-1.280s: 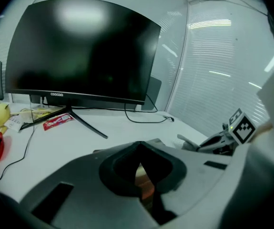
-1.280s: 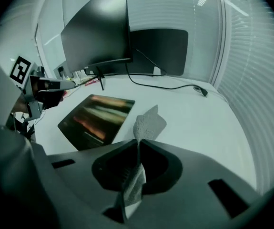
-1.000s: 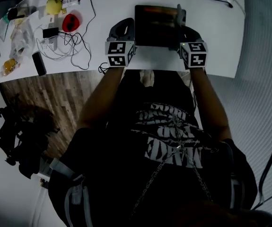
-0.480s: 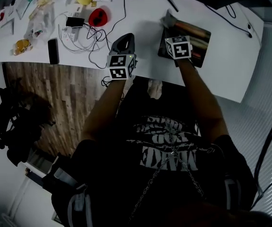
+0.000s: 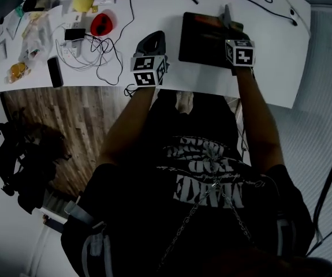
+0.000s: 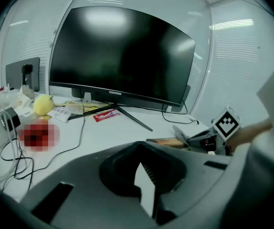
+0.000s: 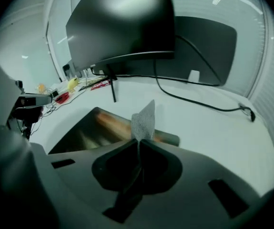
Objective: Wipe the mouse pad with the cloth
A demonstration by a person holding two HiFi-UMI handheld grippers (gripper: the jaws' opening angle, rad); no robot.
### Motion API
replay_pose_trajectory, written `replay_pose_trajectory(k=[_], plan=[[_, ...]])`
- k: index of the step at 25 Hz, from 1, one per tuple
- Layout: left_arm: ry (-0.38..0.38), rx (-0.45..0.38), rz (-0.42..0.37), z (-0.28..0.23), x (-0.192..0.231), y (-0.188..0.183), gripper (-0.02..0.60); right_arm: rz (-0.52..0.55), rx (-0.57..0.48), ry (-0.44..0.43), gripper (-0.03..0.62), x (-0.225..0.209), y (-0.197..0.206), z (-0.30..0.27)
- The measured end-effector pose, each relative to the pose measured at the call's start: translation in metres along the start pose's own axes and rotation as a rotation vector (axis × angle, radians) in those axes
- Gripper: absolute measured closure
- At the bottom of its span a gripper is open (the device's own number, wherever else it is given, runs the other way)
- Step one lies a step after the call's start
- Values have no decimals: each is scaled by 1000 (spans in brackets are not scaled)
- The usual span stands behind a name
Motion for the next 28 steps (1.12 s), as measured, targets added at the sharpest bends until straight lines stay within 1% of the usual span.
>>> replay_pose_trajectory(k=[4,6,8,10,12,14,16,18,20,23,25,26,28], plan=[[49,4,-5,-18,-19,-3,577,-65,26,95,577,-53,28,20],[57,2,-13,-18,-25,-5,577,-62,29,114,577,-64,36,26],[61,-3,-16,-15,-28,-7,577,-56,-1,122,577,-65,33,37],[57,-8,-22,-6,-27,-8,577,-84,-48,86,577,-49,22,54],[48,-11,-30,4,-22,-9,577,-123,-86,-2,577,-18,9,66],[38,-6,-44,10,-15,-9,577,-162,-104,-109,577,23,-2,63],[21,-4,-46,22,-10,-6,577,-155,-85,-193,577,67,-5,50],[11,-7,-47,34,-6,-3,577,-118,-46,-232,577,102,-2,31],[6,-1,-61,45,-3,0,577,-107,0,-244,577,123,4,9],[13,5,-84,57,-3,3,577,-57,25,-217,579,134,8,-10],[24,8,-87,58,-2,7,577,-11,22,-200,579,132,7,-8],[30,15,-85,58,-1,9,577,-8,19,-192,579,127,9,-5],[46,33,-78,56,-2,14,577,-48,15,-158,579,106,19,4]])
Point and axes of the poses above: the fingertips, and each gripper's own axes: z backward along the fingers, x to its left, y out of its underside, the point moved 10 cm from there along z, backward along the fingers, and after that the axes turned 3 degrees about y, right-handed, at the moved point
